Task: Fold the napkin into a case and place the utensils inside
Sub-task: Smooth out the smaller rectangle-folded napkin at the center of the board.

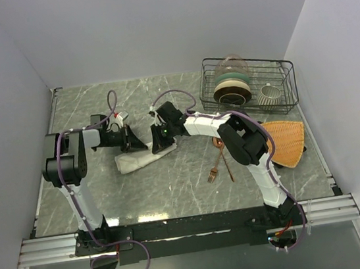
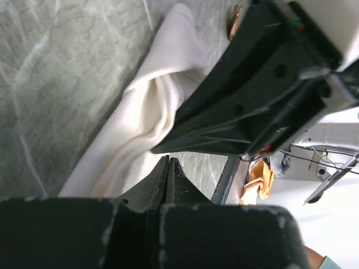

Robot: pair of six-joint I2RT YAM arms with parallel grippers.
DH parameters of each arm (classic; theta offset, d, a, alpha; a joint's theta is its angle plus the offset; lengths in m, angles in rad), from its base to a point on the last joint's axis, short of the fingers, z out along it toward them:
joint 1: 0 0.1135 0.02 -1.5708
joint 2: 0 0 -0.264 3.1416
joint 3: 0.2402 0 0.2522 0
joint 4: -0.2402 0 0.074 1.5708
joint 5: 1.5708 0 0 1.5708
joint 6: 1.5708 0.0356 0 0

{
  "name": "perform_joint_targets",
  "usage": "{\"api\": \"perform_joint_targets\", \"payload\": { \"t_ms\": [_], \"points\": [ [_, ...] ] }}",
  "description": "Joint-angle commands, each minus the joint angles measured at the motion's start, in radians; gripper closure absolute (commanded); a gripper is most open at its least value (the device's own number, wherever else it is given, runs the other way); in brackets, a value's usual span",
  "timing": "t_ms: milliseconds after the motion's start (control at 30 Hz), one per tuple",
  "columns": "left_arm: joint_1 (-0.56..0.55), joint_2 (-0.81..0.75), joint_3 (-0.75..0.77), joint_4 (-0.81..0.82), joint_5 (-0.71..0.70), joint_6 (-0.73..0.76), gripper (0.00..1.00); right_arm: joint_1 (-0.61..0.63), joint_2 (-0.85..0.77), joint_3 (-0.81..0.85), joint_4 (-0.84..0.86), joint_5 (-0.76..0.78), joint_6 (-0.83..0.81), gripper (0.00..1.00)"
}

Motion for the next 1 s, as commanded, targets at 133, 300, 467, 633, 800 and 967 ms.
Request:
{"api": "perform_joint_targets", "payload": {
  "t_ms": [133,300,467,633,800,967],
  "points": [
    [-0.012,0.023,0.032,0.017,-0.015,0.012,0.99,-0.011,0.038,-0.020,-0.022,0.052,0.003,0.86],
    [-0.033,0.074,0.049,0.050,-0.061,-0.031,0.99,-0.009,0.030,-0.020,-0.019,0.046,-0.007,0.86],
    [-0.044,0.123,0.069,0.043,-0.127,-0.051,0.99,-0.009,0.003,-0.017,-0.017,0.035,-0.036,0.83],
    [-0.039,0.164,0.066,-0.003,-0.168,-0.031,0.99,-0.022,-0.089,0.023,-0.096,0.070,-0.155,0.67],
    [-0.039,0.177,0.072,-0.031,-0.173,-0.005,0.99,-0.049,-0.165,0.099,-0.204,0.177,-0.289,0.57],
    [-0.038,0.186,0.086,-0.048,-0.174,0.009,0.99,-0.051,-0.157,0.109,-0.254,0.260,-0.359,0.57]
  ]
}}
